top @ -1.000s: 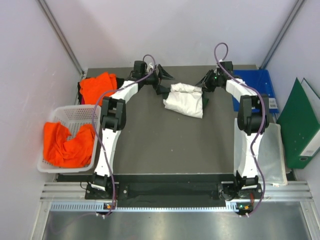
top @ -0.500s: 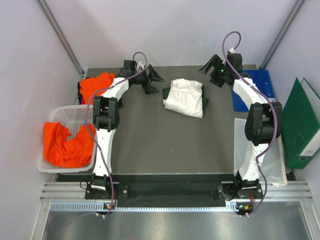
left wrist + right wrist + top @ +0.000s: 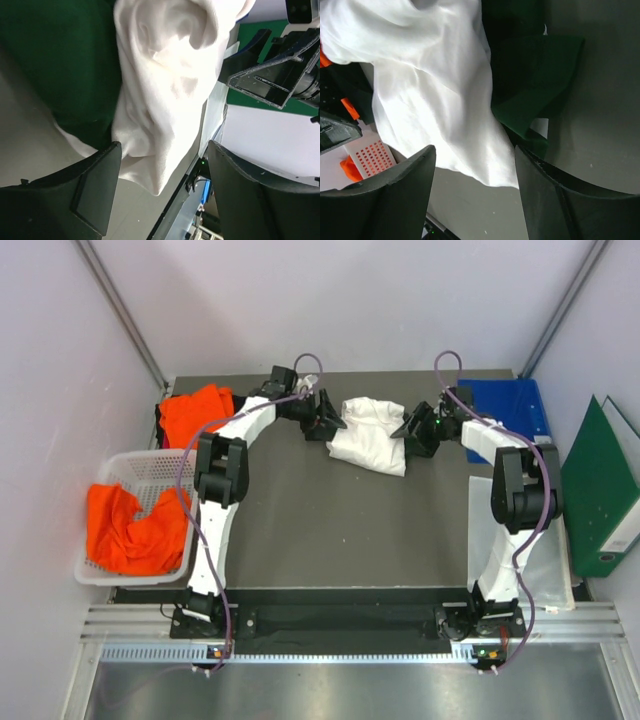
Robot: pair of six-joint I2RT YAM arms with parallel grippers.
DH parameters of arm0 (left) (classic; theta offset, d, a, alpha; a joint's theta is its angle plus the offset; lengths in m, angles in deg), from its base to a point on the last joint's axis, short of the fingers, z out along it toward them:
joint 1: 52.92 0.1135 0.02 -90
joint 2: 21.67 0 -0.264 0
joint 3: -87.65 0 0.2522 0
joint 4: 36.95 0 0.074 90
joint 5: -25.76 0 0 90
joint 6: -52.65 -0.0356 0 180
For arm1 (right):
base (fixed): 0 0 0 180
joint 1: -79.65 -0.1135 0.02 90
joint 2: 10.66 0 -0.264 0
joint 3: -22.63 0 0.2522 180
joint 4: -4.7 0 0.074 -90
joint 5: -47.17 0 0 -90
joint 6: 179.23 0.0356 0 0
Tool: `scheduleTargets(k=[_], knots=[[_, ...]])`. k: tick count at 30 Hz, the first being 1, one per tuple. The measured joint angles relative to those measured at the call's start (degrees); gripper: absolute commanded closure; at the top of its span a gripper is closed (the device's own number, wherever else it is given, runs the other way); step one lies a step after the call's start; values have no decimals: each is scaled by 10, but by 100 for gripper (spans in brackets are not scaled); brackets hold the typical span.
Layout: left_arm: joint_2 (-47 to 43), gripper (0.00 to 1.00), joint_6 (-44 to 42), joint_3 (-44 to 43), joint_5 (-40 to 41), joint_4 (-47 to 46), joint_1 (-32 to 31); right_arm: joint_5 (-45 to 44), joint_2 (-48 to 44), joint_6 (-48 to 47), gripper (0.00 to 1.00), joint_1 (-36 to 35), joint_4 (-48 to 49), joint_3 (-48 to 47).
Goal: Fold and stack the t-shirts
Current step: Fold the long partially folded tshirt into a neat square, then smooth out wrinkles on the folded tshirt
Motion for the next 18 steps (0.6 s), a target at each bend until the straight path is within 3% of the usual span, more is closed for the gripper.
scheduleTargets(k=[4, 7, 8, 9, 11, 12, 15, 18], knots=[[-1, 46, -12, 6, 0, 8, -15, 8, 0, -2, 38, 0, -10, 9], [-7, 71, -18, 17, 0, 13, -19, 12, 0, -3, 42, -1, -10, 11], [-8, 88, -21, 22, 0, 14, -20, 14, 0, -3, 45, -2, -10, 11], [-9, 100, -23, 26, 0, 15, -21, 17, 0, -3, 54, -3, -9, 11], [-10, 100, -27, 33, 0, 16, -22, 24, 1, -4, 64, -4, -9, 11], [-10, 100, -28, 37, 0, 15, -23, 28, 1, -5, 75, -5, -8, 11], [-17, 100, -29, 54, 3, 17, -23, 41, 7, -5, 89, -6, -6, 11], [-30, 100, -34, 69, 9, 21, -24, 48, 9, -5, 94, -8, -10, 12]])
